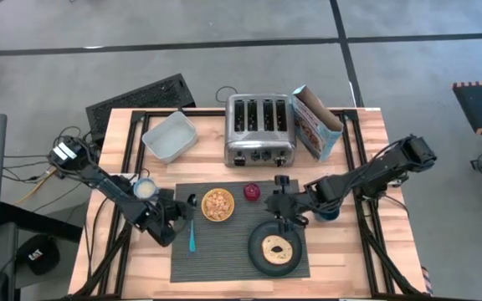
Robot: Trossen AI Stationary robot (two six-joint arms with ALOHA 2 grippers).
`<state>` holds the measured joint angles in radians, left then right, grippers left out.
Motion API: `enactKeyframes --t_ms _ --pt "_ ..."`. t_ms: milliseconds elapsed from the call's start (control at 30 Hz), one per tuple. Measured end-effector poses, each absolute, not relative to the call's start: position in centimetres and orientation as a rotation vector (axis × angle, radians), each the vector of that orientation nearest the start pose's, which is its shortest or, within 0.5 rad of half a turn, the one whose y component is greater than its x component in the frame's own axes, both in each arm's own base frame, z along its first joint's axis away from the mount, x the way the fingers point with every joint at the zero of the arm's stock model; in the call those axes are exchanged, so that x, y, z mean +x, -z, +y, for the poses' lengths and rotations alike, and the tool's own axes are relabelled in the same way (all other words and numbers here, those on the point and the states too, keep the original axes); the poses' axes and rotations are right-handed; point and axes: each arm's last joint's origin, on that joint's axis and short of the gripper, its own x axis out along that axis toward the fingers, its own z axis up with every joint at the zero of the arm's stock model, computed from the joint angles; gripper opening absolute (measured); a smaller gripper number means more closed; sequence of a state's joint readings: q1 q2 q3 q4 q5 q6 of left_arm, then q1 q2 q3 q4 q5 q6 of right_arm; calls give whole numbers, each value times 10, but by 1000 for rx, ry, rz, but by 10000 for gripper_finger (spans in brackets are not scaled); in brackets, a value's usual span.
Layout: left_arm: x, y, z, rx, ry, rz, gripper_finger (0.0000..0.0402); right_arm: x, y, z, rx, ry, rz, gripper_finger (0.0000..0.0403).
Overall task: Arrange a breakfast setting
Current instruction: Put the blue spoon on the gray table mat to the left of the yellow bowl
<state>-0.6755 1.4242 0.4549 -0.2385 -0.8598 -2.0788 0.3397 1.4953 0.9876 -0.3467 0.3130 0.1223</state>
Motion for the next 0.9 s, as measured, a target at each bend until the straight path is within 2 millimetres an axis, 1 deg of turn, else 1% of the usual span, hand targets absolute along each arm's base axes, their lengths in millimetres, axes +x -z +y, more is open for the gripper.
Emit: enactKeyframes --t_ms 167,367,533,633,900 --pt "169 -110 -101 -1112 -869 360 0 291 -228 93 -160 25 811 127" --pt "167 -104 -94 -1110 -906 372 0 291 -229 93 -155 25 800 127" --pt "166 -102 -92 -1125 -913 387 2 291 -229 93 -155 25 800 127" --pt "166 -102 -92 -1127 -914 390 16 291 -229 93 -155 25 799 127" --pt "165 -102 -92 -1119 -914 397 77 291 -229 93 -155 26 800 127"
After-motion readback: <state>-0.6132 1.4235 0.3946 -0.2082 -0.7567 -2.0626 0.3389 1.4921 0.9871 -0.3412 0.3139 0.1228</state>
